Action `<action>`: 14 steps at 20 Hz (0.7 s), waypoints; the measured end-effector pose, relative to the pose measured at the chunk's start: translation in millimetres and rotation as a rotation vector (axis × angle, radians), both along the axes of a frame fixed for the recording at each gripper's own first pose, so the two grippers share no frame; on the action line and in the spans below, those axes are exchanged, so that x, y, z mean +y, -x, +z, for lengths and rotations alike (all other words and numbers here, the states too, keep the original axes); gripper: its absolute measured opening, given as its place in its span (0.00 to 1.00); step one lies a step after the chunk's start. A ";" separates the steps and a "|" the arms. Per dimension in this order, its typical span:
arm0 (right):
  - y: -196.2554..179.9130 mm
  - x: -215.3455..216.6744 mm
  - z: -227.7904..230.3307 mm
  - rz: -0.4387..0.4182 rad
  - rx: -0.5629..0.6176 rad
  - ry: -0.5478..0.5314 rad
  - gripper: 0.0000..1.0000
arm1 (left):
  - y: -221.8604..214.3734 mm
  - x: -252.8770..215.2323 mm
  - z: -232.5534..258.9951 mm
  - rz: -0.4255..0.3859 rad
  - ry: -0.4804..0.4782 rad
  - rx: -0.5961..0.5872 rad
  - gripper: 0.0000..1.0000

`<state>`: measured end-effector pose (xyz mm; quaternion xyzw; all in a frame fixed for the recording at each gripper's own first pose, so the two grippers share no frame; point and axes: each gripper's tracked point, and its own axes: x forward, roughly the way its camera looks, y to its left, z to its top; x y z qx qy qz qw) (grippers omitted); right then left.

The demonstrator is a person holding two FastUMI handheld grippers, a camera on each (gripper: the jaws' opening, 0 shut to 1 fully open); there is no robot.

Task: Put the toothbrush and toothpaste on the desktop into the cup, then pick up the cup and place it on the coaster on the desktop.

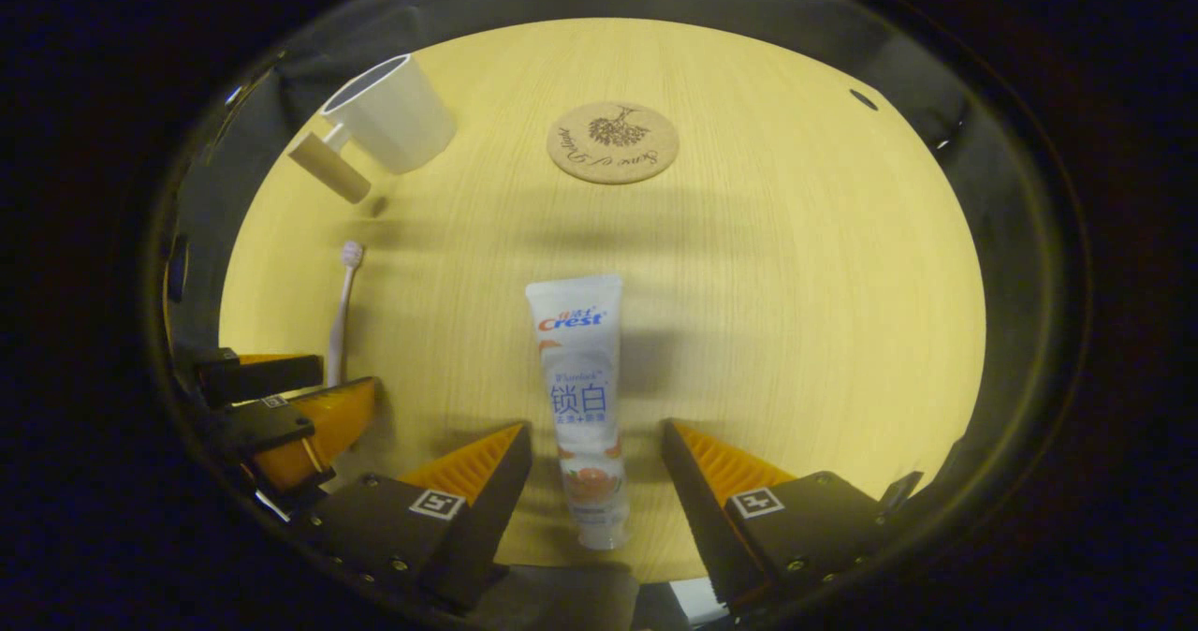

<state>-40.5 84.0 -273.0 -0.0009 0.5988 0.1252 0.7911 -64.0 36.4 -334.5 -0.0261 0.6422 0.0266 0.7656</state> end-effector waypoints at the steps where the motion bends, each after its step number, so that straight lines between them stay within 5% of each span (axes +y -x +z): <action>1: 0.5 0.3 -2.1 -0.001 0.006 -0.001 0.87 | 1.1 -0.4 0.3 -0.004 -0.003 0.005 0.92; 6: -2.3 -2.7 -6.3 0.002 0.003 0.025 0.75 | -3.0 -0.4 0.6 -0.030 -0.010 0.006 0.76; 9: -2.4 -4.4 -4.7 -0.002 0.000 0.033 0.69 | -4.6 -0.2 0.7 -0.024 -0.008 0.004 0.55; 10: -1.2 -6.0 -5.7 0.006 0.004 0.042 0.57 | -5.2 -0.2 1.4 -0.035 -0.009 0.005 0.47; 11: -2.3 -9.0 -4.1 -0.007 -0.004 0.047 0.60 | -5.2 -0.7 -0.2 -0.023 -0.006 0.001 0.40; 12: -1.9 -7.7 -6.7 -0.008 0.003 0.048 0.46 | -5.9 -1.3 0.6 -0.022 -0.005 0.006 0.34; 14: -1.3 -9.3 -3.3 -0.028 0.002 0.040 0.48 | -5.3 -0.8 -0.4 -0.034 -0.002 0.001 0.27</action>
